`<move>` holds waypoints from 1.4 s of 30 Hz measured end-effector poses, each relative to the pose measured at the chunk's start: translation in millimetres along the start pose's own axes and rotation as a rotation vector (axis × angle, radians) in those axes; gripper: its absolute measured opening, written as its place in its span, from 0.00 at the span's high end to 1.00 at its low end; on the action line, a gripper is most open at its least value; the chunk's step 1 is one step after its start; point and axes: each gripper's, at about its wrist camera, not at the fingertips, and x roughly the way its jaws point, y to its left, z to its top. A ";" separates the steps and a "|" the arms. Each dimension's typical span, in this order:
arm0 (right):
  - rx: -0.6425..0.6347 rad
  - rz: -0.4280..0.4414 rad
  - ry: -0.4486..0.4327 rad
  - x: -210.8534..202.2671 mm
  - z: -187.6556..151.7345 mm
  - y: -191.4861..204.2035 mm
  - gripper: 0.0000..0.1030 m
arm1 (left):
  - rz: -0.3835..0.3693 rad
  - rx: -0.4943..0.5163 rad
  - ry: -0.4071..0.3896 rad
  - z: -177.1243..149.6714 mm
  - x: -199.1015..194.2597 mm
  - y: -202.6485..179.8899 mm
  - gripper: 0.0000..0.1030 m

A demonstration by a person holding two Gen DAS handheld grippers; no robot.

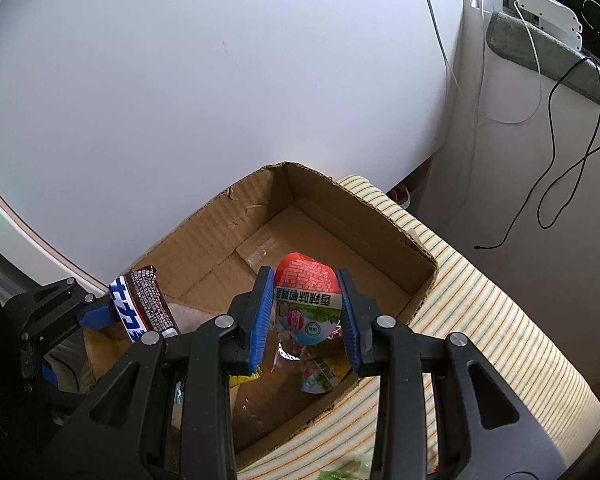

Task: Organize snacks
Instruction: 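Carry both snacks over the box and open both grippers to drop them, then move the left gripper to the pink candy while the right approaches the Snickers bar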

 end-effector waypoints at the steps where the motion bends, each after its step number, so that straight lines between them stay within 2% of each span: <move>1: -0.002 -0.001 0.001 0.2 0.1 0.3 0.68 | 0.000 -0.001 0.000 0.4 0.3 -0.1 0.59; 9: -0.014 -0.008 -0.001 0.3 0.1 1.8 0.67 | 0.013 -0.004 -0.006 2.8 0.1 -0.1 0.56; 10: -0.016 -0.010 -0.001 -0.2 -0.1 2.1 0.63 | 0.016 -0.004 -0.006 2.6 0.0 -0.2 0.55; 12: -0.018 -0.017 -0.009 -1.8 -0.5 2.7 0.48 | 0.021 -0.003 -0.011 2.6 -1.0 -0.2 0.53; 13: -0.019 -0.020 -0.015 -3.3 -0.6 2.9 0.38 | 0.024 -0.004 -0.011 2.8 -1.4 0.0 0.48; 14: -0.021 -0.025 -0.023 -5.1 -0.8 3.2 0.33 | 0.027 -0.006 -0.014 2.8 -2.1 0.3 0.42; 18: -0.014 -0.042 -0.021 -8.2 -0.3 1.2 0.32 | 0.031 0.000 -0.021 2.8 -4.6 -0.6 0.32; 19: -0.011 -0.047 -0.019 -8.1 -0.2 0.3 0.27 | 0.032 0.003 -0.021 2.6 -4.9 -1.2 0.30; 20: -0.008 -0.050 -0.023 -9.8 -0.9 -0.6 0.18 | 0.031 0.005 -0.021 2.4 -5.2 -1.8 0.30; 21: -0.007 -0.050 -0.031 -11.7 -1.5 -1.1 0.17 | 0.031 0.006 -0.021 2.0 -5.5 -2.3 0.30; 42: 0.000 -0.081 -0.076 -60.0 -18.0 -5.7 0.15 | 0.013 0.028 -0.055 -0.9 -33.1 -27.1 0.30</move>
